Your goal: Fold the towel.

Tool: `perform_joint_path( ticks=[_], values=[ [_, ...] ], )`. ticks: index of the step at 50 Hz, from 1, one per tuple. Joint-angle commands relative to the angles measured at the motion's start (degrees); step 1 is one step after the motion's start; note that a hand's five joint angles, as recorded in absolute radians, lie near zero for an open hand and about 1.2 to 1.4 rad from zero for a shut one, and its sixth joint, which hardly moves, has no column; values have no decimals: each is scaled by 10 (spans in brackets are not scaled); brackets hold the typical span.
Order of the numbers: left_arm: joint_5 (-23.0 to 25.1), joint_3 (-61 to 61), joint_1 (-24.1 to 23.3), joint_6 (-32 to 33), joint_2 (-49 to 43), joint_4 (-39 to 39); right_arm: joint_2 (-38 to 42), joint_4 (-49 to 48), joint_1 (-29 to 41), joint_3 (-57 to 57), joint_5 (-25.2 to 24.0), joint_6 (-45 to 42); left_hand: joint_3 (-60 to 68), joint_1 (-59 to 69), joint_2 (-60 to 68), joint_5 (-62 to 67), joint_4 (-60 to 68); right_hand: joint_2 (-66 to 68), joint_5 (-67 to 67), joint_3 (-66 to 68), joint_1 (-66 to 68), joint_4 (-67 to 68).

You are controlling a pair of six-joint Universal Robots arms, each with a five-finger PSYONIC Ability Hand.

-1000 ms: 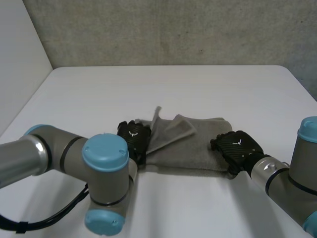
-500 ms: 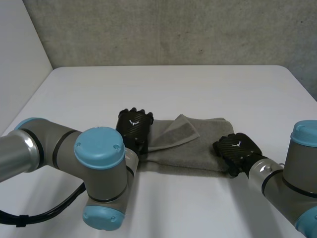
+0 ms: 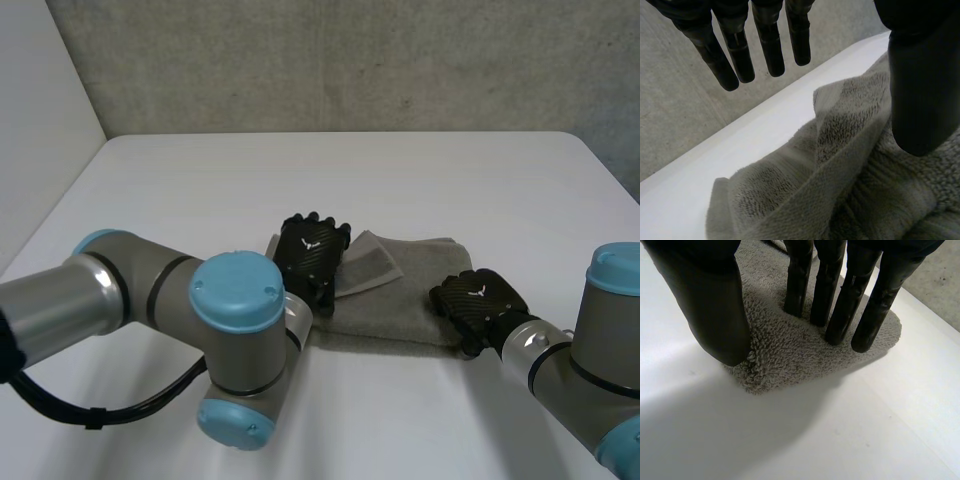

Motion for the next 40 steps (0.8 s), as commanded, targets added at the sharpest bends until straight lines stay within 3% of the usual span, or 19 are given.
perform_joint_path(
  ticks=[1, 10, 17, 24, 28, 40],
  values=[
    [0, 51, 2, 2, -44, -11, 5, 0, -1, -2, -1, 0, -44, -49, -59, -132, -52, 1, -2, -5, -3, -6],
    [-21, 96, 23, 0, -79, -33, 5, -1, -7, -3, -1, -1, -40, -45, -56, -129, -49, 14, 12, 9, 11, 8],
    [-102, 88, 76, 0, -69, -36, 15, -10, -10, -5, 1, -1, -35, -40, -51, -124, -44, 78, 76, 72, 74, 71],
    [-104, 37, 73, -4, -38, -36, 25, -18, -9, -10, 11, -2, -35, -40, -51, -124, -44, 238, 236, 233, 234, 231],
    [-105, -2, 67, -4, -17, -28, 25, -18, -6, -11, 27, -13, -37, -42, -52, -126, -46, 418, 416, 413, 415, 412],
    [-102, -8, 53, -3, -8, -23, -15, -13, -4, -8, 36, -48, -42, -47, -57, -131, -51, 419, 417, 414, 416, 412]
  ],
)
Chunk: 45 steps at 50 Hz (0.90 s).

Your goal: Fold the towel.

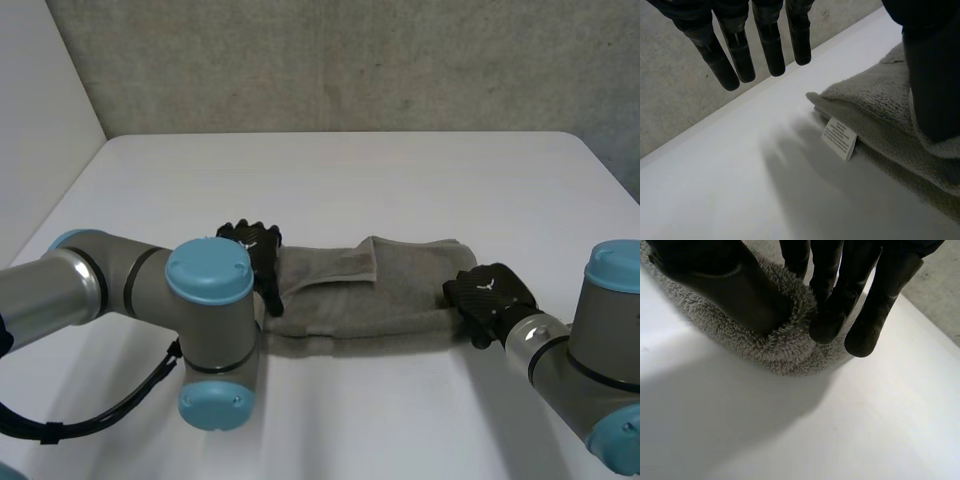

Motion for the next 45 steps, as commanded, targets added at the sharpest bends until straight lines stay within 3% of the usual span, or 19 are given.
perform_joint_path(
  ticks=[1, 7, 19, 36, 45],
  values=[
    [8, 8, -6, 1, 2, 3, -33, 8, 0, 5, -2, -26, -42, -47, -57, -130, -51, 115, 45, 33, 94, 34],
    [38, 8, -21, -1, 18, 2, -39, 38, 0, 13, -2, -69, -44, -49, -59, -132, -52, 115, 45, 33, 94, 34],
    [42, 18, -65, 5, 32, 2, -37, 53, -7, 11, -4, -89, -72, -77, -88, -161, -81, 115, 45, 33, 94, 34],
    [67, 160, -72, 20, -88, -20, -30, 52, -5, 13, -4, -90, -72, -77, -88, -161, -81, 115, 45, 33, 94, 34],
    [56, 221, -55, 42, -128, -24, -30, 52, -6, 13, -2, -90, -71, -76, -86, -159, -79, 115, 45, 33, 94, 34]
  ],
)
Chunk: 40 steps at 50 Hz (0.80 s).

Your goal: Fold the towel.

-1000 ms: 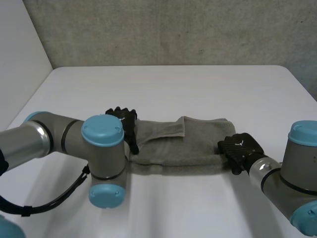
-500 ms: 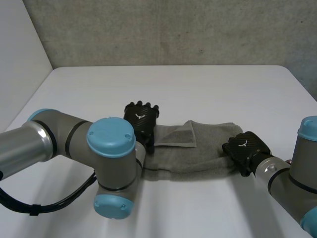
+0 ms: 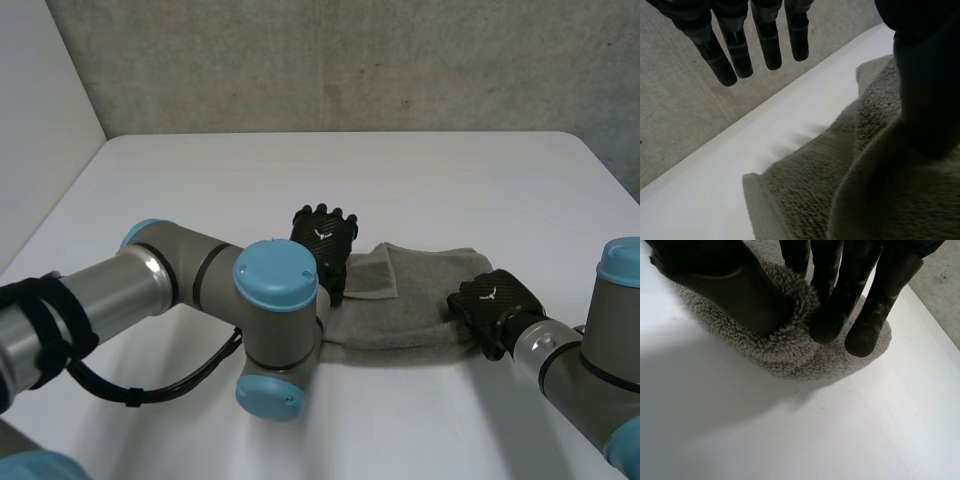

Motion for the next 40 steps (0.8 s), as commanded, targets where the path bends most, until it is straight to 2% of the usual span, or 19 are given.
perform_joint_path(
  ticks=[1, 7, 19, 21, 25, 32, 35, 37, 40],
  values=[
    [-14, 51, 27, 12, -29, -1, 0, -1, -2, -1, 1, 0, -38, -46, -48, -128, -49, 106, 42, 33, 83, 34],
    [-58, 47, 76, 9, -11, -4, -1, -1, -2, -4, 2, 0, -35, -43, -44, -124, -46, 106, 42, 33, 83, 34],
    [-58, -32, 72, 7, 32, -9, 0, 0, 1, -15, 1, -4, -36, -44, -46, -126, -47, 106, 42, 33, 83, 34],
    [-56, -55, 56, 5, 47, -9, -1, 0, 1, -18, 0, -5, -38, -46, -48, -128, -49, 106, 42, 33, 83, 34],
    [-55, -78, 43, -8, 74, -9, -3, 0, 0, -29, 0, -38, -40, -48, -49, -129, -51, 106, 42, 33, 83, 34],
    [-52, -138, 52, -43, 151, -6, -9, -2, 2, -65, 1, -123, -43, -51, -53, -133, -54, 106, 42, 33, 83, 34],
    [-45, -170, 69, -52, 189, -3, -10, -5, 19, -99, -1, -160, -52, -60, -61, -141, -63, 106, 42, 33, 83, 34],
    [-28, -201, 93, -59, 218, -1, -7, -13, 67, -139, -13, -181, -55, -63, -64, -144, -66, 106, 42, 33, 83, 34],
    [-17, -217, 104, -62, 234, -1, -3, -18, 99, -162, -28, -186, -60, -68, -69, -150, -71, 106, 42, 33, 83, 34]
  ],
)
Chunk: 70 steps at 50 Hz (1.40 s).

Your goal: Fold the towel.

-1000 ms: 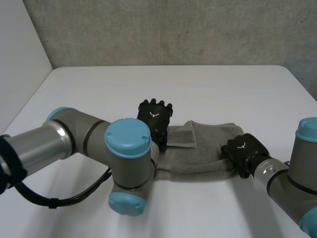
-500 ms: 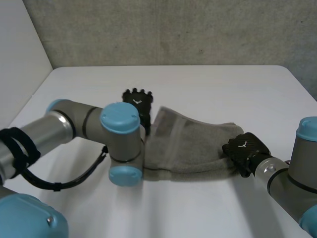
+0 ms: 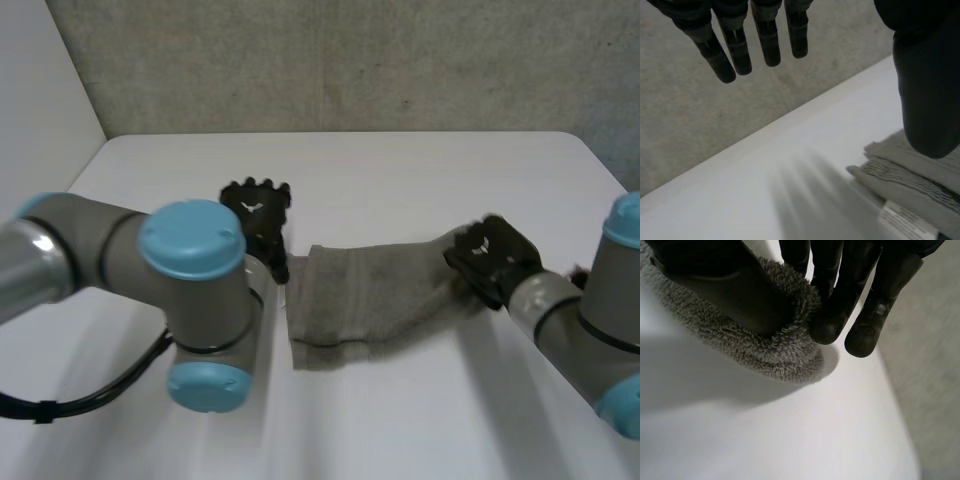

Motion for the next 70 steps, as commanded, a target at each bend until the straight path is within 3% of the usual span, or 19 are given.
perform_joint_path(
  ticks=[1, 3, 10, 18, 19, 20, 21, 22, 23, 25, 31, 35, 45, 60, 70],
  values=[
    [39, -78, 54, -18, 82, 4, 14, -19, 108, -95, -44, -45, -55, -63, -60, -145, -64, 106, 39, 33, 71, 34],
    [58, -109, 82, -27, 115, 8, 59, -25, 155, -132, -85, -51, -64, -72, -69, -153, -73, 106, 39, 33, 71, 34],
    [88, -163, 121, -54, 156, 29, 163, -20, 220, -198, -159, -53, -70, -79, -75, -160, -80, 106, 39, 33, 71, 34],
    [144, -213, 156, -66, 190, 46, 210, 1, 238, -214, -154, -46, -89, -97, -94, -179, -98, 106, 39, 33, 71, 34],
    [148, -215, 158, -66, 194, 48, 204, 3, 236, -211, -136, -37, -90, -99, -96, -180, -100, -88, -156, -161, -123, -161],
    [148, -215, 158, -66, 194, 48, 204, 3, 236, -211, -136, -37, -90, -99, -96, -180, -100, -90, -157, -163, -125, -163],
    [149, -216, 158, -67, 197, 51, 191, 4, 233, -207, -111, -19, -90, -99, -96, -180, -100, -268, -336, -341, -303, -341],
    [150, -216, 158, -66, 198, 54, 164, 5, 230, -200, -87, 10, -90, -99, -96, -180, -100, -360, -427, -433, -395, -433],
    [150, -216, 158, -66, 198, 54, 164, 5, 230, -200, -87, 11, -90, -99, -96, -180, -100, -361, -428, -434, -396, -433],
    [149, -214, 158, -67, 199, 61, 107, 4, 223, -175, -60, 97, -90, -99, -96, -180, -100, -575, -642, -648, -610, -647],
    [150, -203, 149, -71, 198, 74, 55, 11, 168, -138, -47, 248, -92, -100, -97, -182, -102, -594, -661, -667, -629, -666],
    [151, -193, 134, -79, 196, 79, 42, 33, 137, -124, -47, 304, -94, -102, -99, -184, -103, -594, -661, -667, -629, -666],
    [164, -151, 55, -91, 115, 79, 52, 62, 66, -130, -61, 484, -94, -102, -99, -184, -103, -594, -661, -667, -629, -666],
    [167, -128, 37, -73, -4, 70, 186, 65, 68, -178, -78, 514, -90, -99, -96, -180, -100, -594, -661, -667, -629, -666],
    [163, -139, 35, -50, 15, 53, 173, 72, 71, -181, -76, 501, -89, -97, -94, -179, -98, -594, -661, -667, -629, -666]
  ],
)
